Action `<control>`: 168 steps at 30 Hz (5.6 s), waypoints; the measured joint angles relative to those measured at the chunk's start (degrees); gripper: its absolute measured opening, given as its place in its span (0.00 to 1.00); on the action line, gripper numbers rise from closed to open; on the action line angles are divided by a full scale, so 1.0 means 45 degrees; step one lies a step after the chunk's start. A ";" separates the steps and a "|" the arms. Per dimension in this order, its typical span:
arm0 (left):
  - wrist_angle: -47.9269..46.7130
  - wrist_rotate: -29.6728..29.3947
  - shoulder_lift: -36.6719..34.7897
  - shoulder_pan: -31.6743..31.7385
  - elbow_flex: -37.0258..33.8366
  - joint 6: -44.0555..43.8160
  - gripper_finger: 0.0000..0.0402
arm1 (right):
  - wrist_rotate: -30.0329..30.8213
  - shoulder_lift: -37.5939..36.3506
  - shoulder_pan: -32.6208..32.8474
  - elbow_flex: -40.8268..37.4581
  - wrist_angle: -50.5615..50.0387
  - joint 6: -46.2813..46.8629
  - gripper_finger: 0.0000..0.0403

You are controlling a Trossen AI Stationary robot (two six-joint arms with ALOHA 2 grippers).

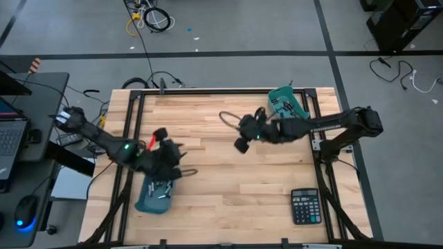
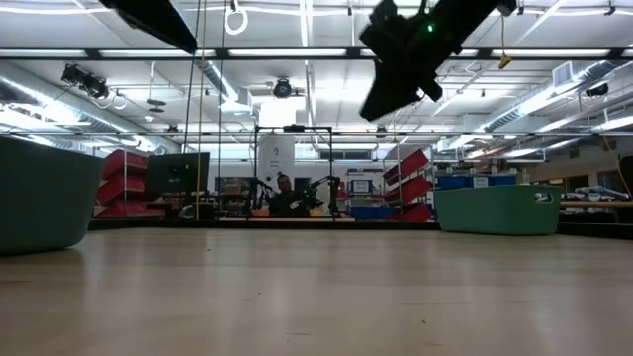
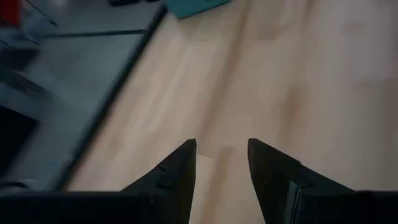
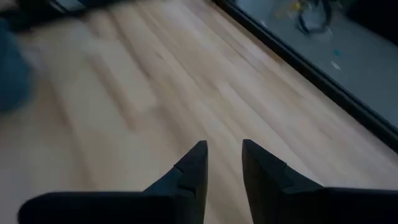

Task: Sort batteries
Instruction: Adjust the blue bin, then move the green bin from the top right to the center

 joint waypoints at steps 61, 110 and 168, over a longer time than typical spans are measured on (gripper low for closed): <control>2.5453 0.0080 -0.0505 0.6653 -0.1127 1.0996 0.37 | -0.4322 -0.5489 -0.5892 -0.4182 0.7021 -0.4774 0.00; -0.4340 1.0420 -0.2467 0.3648 -0.2413 0.2461 0.02 | -0.3366 -0.4513 -0.5027 -0.3730 0.0766 -0.1976 0.00; -0.3017 0.5490 -0.2487 0.2895 -0.2839 0.1387 0.00 | -0.3322 -0.4508 -0.4784 -0.3740 0.0761 -0.2442 0.00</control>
